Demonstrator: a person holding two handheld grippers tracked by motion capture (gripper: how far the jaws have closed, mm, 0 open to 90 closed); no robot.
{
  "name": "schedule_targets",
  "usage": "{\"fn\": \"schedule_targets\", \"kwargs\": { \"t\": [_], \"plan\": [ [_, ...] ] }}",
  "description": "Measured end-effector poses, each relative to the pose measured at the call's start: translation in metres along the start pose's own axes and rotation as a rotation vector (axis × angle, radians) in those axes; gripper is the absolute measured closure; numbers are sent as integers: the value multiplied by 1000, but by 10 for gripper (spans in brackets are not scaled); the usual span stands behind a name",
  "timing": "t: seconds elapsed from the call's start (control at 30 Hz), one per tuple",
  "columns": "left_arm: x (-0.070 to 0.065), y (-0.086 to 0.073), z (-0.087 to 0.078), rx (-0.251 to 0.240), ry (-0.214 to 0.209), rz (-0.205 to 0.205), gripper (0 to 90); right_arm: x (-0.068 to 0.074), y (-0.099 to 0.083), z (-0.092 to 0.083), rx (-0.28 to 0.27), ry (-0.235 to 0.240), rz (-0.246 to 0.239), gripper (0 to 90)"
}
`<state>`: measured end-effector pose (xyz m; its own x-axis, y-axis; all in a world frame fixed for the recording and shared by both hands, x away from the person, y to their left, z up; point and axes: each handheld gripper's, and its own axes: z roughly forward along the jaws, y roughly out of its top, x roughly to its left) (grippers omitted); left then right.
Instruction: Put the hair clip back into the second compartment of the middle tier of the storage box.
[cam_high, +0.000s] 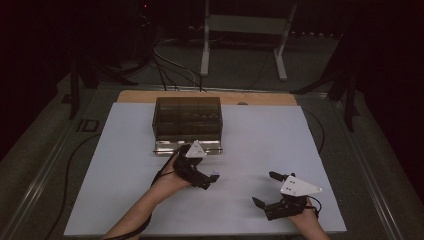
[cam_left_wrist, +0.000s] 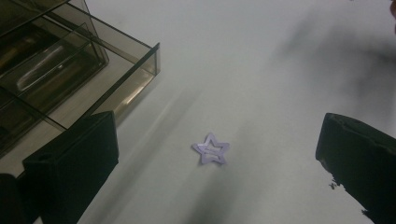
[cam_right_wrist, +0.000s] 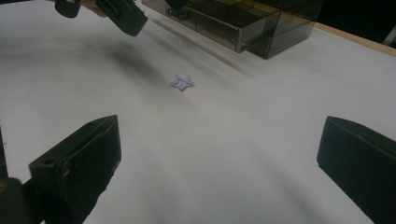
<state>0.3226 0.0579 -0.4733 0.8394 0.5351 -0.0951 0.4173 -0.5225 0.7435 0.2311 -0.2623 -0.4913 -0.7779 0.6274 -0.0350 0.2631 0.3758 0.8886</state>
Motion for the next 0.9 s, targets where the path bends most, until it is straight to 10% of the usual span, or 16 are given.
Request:
{"fn": "schedule_targets", "kwargs": {
  "t": [0.5, 0.9],
  "plan": [
    [7, 2, 19, 17, 82, -55, 167, 1, 0, -1, 3, -1, -1, 4],
    [3, -8, 30, 61, 36, -55, 433, 2, 0, 0, 10, 1, -6, 3]
  ]
}}
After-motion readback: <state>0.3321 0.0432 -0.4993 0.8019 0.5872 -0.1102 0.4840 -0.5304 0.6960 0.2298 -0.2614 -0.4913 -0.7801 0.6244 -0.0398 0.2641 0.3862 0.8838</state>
